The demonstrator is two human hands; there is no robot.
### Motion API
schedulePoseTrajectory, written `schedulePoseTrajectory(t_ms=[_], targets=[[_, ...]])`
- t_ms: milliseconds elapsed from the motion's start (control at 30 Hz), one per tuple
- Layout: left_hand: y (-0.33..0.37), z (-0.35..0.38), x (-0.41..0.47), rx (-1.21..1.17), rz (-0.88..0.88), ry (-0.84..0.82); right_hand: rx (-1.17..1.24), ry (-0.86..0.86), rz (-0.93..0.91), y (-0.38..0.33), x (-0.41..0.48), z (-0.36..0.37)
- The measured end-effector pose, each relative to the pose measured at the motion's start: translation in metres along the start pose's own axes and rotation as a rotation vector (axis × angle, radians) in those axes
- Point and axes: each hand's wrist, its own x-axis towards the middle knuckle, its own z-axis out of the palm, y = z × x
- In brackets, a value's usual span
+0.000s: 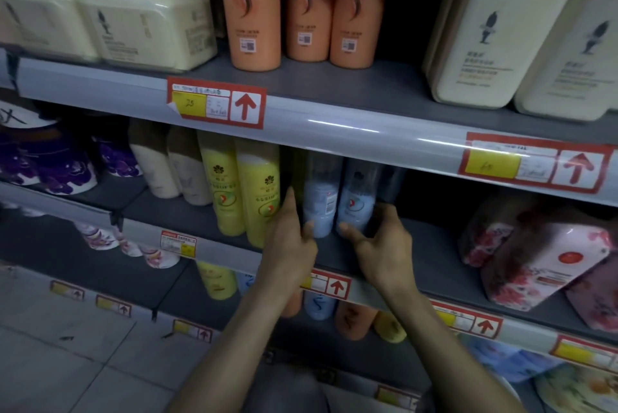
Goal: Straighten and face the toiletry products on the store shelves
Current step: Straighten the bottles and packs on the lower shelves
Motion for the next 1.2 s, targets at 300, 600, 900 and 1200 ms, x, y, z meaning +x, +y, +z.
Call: schedulePoseTrajectory(t_ms=[300, 600, 900, 1200], targets=[[-0.006, 0.036, 0.002, -0.183, -0.029, 0.175, -0.150, 0.020, -0.012, 0.018, 0.007, -0.015], [-0.008, 0.057, 0.003, -0.023, -0.015, 0.017, -0.141, 0.038, 0.089, 0.043, 0.028, -0.060], [0.000, 0.066, 0.018, 0.097, -0.090, 0.101, -0.122, 0.066, 0.078, 0.049, 0.032, -0.051], [0.013, 0.077, 0.044, 0.057, -0.121, 0.001, -0.102, 0.089, 0.053, 0.054, 0.043, -0.036]])
